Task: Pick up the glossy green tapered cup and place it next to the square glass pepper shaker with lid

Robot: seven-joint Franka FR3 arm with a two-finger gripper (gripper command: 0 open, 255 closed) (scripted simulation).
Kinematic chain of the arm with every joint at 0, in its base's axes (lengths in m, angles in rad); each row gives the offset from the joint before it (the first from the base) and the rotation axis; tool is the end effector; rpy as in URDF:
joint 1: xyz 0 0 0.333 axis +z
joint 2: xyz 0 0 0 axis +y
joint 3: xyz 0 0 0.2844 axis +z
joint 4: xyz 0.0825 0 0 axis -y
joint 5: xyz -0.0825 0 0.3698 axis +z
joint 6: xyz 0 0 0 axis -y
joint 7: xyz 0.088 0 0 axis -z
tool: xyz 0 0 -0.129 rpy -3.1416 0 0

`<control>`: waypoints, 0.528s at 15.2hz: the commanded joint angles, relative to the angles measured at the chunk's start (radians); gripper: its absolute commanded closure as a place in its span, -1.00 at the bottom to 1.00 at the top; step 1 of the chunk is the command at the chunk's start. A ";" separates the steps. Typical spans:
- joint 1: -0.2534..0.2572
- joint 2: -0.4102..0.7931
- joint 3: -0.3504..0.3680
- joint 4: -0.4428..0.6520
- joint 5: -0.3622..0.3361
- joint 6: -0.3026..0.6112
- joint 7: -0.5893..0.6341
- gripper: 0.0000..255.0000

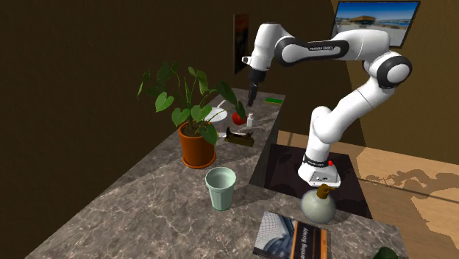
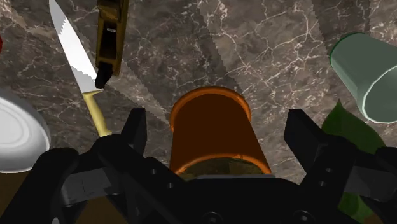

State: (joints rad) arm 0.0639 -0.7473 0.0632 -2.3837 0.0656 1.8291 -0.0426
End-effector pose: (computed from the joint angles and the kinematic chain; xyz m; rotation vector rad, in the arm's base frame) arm 0.3490 0.0546 0.5454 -3.0907 -0.2266 -0.2968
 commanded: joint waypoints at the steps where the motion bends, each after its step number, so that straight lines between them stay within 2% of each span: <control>1: 0.013 0.024 0.033 -0.014 0.023 0.038 0.037 -1.00; 8: 0.059 0.130 0.154 -0.058 0.096 0.195 0.163 -1.00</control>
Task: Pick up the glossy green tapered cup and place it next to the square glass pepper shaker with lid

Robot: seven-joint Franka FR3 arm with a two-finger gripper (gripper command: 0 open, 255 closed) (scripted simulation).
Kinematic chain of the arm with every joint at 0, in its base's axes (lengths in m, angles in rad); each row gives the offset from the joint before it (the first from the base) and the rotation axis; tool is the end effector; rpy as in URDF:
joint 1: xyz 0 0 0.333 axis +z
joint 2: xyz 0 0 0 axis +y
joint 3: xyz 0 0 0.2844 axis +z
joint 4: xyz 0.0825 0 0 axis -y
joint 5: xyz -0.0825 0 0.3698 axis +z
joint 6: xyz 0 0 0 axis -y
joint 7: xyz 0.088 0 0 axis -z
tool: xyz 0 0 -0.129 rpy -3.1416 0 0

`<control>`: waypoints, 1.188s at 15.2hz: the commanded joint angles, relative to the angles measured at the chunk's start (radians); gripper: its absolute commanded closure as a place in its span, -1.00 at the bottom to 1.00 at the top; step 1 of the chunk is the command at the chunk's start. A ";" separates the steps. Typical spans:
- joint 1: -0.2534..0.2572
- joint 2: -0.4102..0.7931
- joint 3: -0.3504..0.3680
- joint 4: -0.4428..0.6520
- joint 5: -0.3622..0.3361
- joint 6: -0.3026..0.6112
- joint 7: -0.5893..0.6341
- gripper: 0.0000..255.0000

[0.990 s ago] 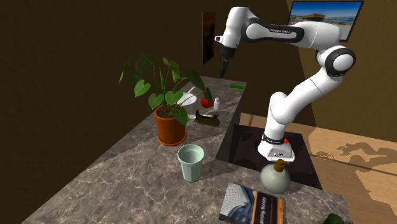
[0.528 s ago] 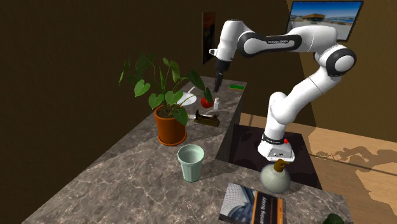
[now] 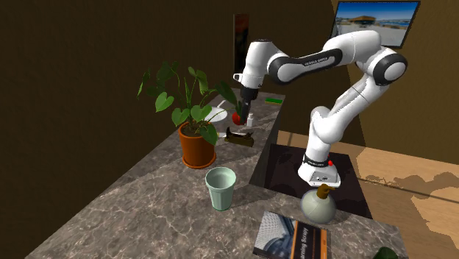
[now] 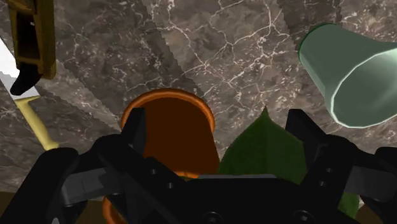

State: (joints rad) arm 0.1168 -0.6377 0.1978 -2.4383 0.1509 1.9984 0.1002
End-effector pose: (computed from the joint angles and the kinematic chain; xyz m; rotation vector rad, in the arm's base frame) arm 0.3660 0.1361 0.4922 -3.0605 -0.2112 -0.2804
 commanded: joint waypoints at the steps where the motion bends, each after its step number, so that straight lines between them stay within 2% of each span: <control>1: 0.012 0.041 0.037 -0.004 0.019 0.049 0.039 -1.00; 9: 0.041 0.242 0.182 0.031 0.050 0.232 0.192 -1.00; 15: 0.044 0.434 0.290 0.108 0.003 0.356 0.334 -1.00; 18: 0.043 0.470 0.303 0.107 -0.015 0.392 0.354 -1.00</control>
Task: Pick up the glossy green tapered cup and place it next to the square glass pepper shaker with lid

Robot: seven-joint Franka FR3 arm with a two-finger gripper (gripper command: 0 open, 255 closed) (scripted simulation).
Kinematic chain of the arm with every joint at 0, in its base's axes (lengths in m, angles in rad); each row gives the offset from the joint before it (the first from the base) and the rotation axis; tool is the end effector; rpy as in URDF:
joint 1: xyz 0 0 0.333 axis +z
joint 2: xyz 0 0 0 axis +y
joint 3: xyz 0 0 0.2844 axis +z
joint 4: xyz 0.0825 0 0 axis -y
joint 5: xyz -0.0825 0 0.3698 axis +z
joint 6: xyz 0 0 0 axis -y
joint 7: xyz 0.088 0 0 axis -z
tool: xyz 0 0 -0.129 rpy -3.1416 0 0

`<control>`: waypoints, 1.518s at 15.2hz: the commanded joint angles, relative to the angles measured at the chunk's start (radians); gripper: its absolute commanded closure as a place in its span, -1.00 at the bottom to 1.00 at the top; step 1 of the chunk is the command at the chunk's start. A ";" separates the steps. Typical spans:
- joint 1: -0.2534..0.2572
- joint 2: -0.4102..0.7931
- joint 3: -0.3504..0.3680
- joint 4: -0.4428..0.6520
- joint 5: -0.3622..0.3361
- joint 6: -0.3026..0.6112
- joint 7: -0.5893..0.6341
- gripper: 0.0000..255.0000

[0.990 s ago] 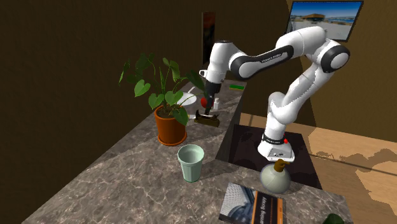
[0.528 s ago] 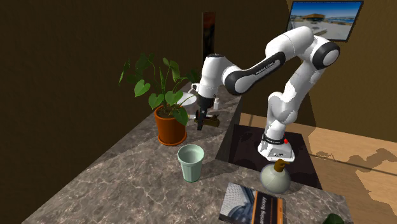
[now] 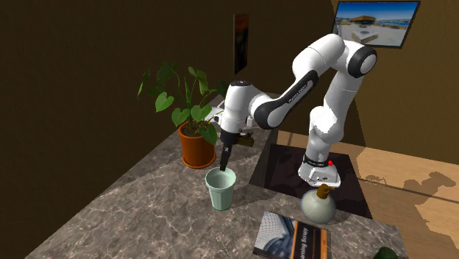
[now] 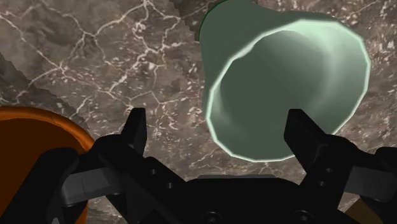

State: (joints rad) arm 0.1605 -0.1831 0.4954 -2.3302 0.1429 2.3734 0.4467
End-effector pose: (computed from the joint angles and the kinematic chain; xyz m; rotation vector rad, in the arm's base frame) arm 0.3940 0.3085 0.3783 -2.9980 -0.1780 -0.2494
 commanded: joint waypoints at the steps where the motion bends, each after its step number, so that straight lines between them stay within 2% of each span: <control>1: -0.002 0.026 0.008 -0.005 -0.013 0.030 0.012 -1.00; 6: -0.007 0.080 0.019 -0.019 -0.044 0.093 0.035 -1.00; 13: -0.007 0.080 0.019 -0.019 -0.044 0.093 0.035 -1.00; 14: -0.007 0.080 0.019 -0.019 -0.044 0.093 0.035 1.00; 23: -0.007 0.080 0.019 -0.019 -0.044 0.093 0.035 1.00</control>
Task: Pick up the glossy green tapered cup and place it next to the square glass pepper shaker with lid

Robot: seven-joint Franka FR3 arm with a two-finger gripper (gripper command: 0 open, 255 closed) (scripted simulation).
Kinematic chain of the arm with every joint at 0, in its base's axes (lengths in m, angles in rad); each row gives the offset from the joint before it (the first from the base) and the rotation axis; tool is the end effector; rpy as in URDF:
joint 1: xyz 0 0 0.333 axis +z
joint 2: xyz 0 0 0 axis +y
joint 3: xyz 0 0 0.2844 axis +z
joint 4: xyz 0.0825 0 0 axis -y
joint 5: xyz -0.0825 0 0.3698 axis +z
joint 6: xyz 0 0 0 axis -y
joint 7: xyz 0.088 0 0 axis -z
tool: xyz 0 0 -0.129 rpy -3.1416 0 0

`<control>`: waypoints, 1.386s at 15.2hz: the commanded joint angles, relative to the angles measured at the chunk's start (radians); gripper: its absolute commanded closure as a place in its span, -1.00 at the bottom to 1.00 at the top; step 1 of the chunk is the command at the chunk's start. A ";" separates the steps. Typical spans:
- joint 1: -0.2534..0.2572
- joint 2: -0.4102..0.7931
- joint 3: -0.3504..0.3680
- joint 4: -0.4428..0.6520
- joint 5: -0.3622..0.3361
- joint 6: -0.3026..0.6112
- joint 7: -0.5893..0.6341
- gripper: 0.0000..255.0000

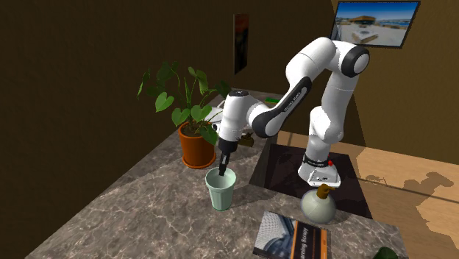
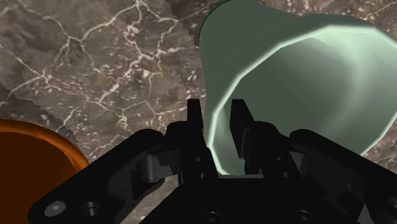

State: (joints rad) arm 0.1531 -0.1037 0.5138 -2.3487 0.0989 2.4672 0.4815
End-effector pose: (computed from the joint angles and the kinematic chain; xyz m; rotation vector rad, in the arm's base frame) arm 0.3984 0.3144 0.3448 -2.9961 -0.1765 -0.2508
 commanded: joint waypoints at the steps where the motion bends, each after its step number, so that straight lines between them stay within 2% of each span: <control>1: 0.001 -0.008 -0.001 0.006 0.005 -0.015 -0.004 1.00; 21: 0.004 -0.127 -0.035 0.176 0.051 -0.295 -0.036 1.00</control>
State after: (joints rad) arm 0.1565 -0.2225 0.4806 -2.1795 0.1471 2.1865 0.4466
